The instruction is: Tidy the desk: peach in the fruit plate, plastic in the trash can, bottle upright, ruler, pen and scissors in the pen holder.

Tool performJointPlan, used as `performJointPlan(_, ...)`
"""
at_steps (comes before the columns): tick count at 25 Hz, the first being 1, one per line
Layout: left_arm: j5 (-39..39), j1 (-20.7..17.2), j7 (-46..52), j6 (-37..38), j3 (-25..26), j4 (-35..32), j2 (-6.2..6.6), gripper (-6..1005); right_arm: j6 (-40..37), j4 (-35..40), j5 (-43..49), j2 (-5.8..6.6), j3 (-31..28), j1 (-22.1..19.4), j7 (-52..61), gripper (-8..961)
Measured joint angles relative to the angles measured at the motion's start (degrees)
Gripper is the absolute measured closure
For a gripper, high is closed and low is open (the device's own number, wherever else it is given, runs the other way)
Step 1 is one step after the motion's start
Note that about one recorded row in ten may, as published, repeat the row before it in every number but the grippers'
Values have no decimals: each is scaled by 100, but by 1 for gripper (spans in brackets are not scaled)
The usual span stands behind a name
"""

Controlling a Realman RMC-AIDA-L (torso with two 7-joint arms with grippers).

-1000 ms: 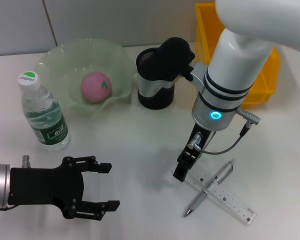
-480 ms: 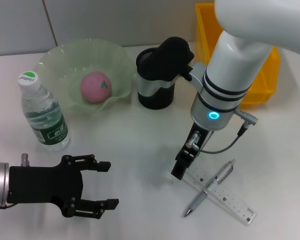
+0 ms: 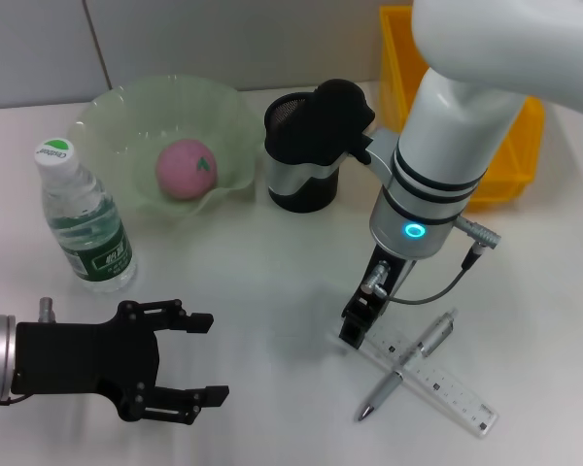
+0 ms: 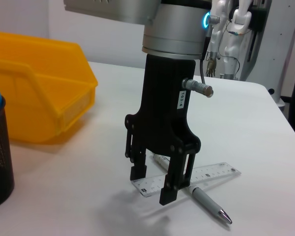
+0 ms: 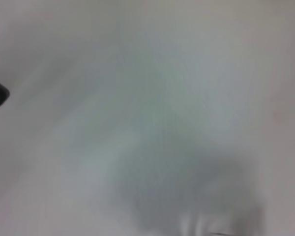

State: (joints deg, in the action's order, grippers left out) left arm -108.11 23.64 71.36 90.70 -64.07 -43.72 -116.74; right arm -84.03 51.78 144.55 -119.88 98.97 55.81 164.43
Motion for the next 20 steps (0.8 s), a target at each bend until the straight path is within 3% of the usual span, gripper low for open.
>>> performJointPlan(4,0,0,0,0,0,10,2,157,-3,-33,-14,0,44,0,6,411)
performJointPlan(15,11,-20,0,0,6,18,2,157,18,-37,-16,0,70,2,19,555)
performJointPlan(20,19,-27,0,0,8,5,2,157,18,-25,-16,0,30,8,19,562)
